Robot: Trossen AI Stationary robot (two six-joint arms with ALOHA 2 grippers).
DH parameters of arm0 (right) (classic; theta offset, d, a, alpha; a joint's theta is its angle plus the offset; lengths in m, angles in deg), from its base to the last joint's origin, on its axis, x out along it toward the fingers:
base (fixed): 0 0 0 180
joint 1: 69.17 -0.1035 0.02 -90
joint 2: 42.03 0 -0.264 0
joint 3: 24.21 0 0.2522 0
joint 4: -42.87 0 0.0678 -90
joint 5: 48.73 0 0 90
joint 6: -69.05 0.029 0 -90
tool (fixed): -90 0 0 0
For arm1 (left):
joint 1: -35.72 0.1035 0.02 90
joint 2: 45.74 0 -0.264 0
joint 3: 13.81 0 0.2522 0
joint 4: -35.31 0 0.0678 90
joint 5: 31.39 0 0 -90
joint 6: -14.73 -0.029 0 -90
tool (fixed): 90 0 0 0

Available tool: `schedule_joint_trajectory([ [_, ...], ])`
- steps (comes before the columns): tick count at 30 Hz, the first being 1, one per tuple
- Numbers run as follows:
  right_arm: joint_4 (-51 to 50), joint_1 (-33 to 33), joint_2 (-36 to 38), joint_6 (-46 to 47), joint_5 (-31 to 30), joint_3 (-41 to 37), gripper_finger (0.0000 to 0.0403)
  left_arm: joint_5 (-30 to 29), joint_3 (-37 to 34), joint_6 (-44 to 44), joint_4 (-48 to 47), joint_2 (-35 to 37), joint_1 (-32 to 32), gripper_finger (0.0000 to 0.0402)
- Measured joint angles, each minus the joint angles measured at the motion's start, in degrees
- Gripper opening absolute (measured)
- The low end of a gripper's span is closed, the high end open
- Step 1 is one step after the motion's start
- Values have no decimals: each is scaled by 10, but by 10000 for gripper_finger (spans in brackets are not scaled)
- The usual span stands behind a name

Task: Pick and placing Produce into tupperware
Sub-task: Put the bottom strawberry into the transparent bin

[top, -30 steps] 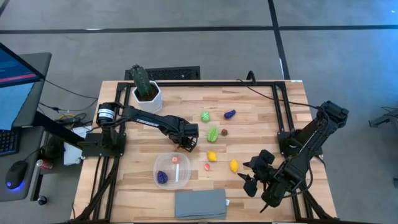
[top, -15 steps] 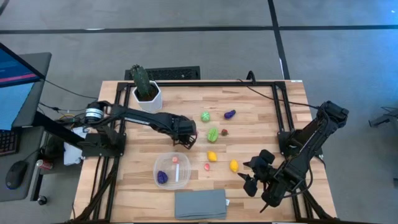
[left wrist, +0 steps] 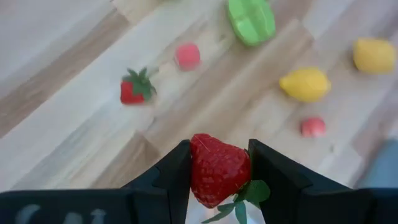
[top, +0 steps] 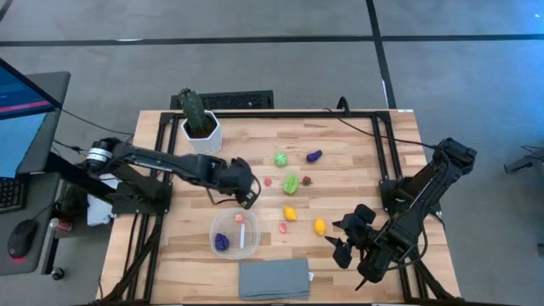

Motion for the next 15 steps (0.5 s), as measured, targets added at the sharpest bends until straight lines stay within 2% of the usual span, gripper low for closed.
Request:
schedule_joint_trajectory([
  [6, 0, 0, 0, -4, 0, 0, 271, -9, 0, 22, -20, 25, -51, 133],
  [15, -13, 0, 0, -4, 0, 0, 271, -18, -9, 80, -28, 24, -128, 133],
])
